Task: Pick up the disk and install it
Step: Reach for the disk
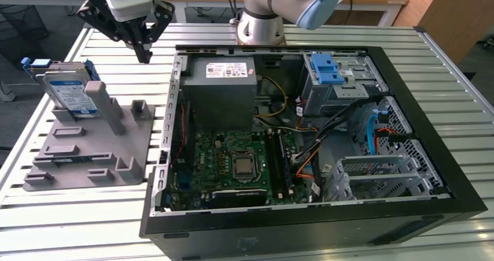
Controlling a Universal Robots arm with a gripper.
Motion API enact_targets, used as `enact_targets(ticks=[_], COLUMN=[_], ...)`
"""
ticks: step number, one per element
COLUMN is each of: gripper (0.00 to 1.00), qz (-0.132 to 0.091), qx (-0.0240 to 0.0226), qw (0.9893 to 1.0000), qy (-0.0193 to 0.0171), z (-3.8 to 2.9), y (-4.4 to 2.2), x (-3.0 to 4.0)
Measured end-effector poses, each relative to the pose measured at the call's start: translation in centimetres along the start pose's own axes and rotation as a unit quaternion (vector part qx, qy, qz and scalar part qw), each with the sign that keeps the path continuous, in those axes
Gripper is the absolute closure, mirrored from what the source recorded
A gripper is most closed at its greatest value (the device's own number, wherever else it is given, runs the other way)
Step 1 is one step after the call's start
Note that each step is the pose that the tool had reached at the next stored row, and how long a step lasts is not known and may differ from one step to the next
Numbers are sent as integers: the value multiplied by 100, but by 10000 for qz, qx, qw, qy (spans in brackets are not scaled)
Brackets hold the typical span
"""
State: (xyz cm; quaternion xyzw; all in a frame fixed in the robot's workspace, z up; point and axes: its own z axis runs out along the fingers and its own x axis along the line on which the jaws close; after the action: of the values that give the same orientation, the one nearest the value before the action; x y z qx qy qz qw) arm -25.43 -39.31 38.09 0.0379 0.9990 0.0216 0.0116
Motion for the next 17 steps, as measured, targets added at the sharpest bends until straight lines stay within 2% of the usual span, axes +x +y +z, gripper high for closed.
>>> enact_targets(ticks=[10, 17], gripper=[89, 89], qz=[0, 0], qx=[0, 0], qw=[10000, 10000], qy=[0, 0], z=[0, 0], y=[-2, 22], x=[23, 115])
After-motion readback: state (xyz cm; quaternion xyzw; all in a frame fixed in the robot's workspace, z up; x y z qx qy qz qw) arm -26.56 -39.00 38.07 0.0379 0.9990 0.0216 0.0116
